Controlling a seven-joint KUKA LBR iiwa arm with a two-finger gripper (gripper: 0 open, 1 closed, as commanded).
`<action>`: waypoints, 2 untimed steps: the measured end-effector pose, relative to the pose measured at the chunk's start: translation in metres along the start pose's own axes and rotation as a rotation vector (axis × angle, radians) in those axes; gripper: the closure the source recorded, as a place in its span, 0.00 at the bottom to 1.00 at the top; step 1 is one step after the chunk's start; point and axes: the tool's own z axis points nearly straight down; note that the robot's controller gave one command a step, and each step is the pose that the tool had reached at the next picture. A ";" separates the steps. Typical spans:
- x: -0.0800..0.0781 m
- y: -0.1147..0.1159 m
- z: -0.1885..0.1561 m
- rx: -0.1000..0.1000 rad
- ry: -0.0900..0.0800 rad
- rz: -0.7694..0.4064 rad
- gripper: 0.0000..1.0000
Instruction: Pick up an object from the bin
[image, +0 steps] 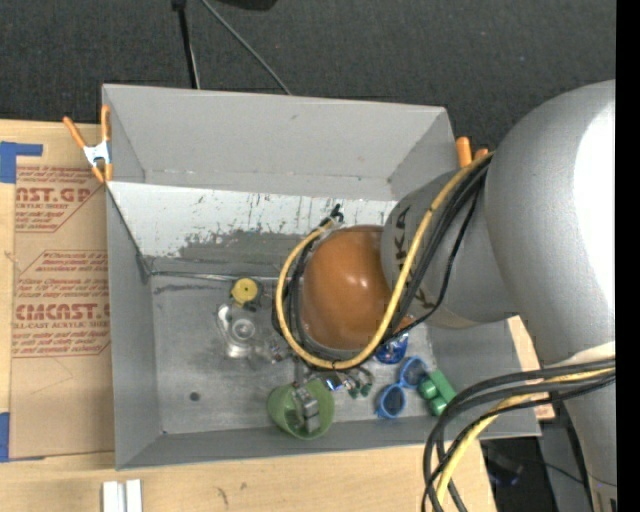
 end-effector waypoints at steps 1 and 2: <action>0.002 0.000 0.001 -0.002 0.007 0.001 1.00; -0.016 -0.016 -0.187 0.002 -0.002 -0.046 1.00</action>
Offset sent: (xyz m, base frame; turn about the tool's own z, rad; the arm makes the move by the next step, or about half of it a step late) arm 0.0000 0.0000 0.0000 0.0000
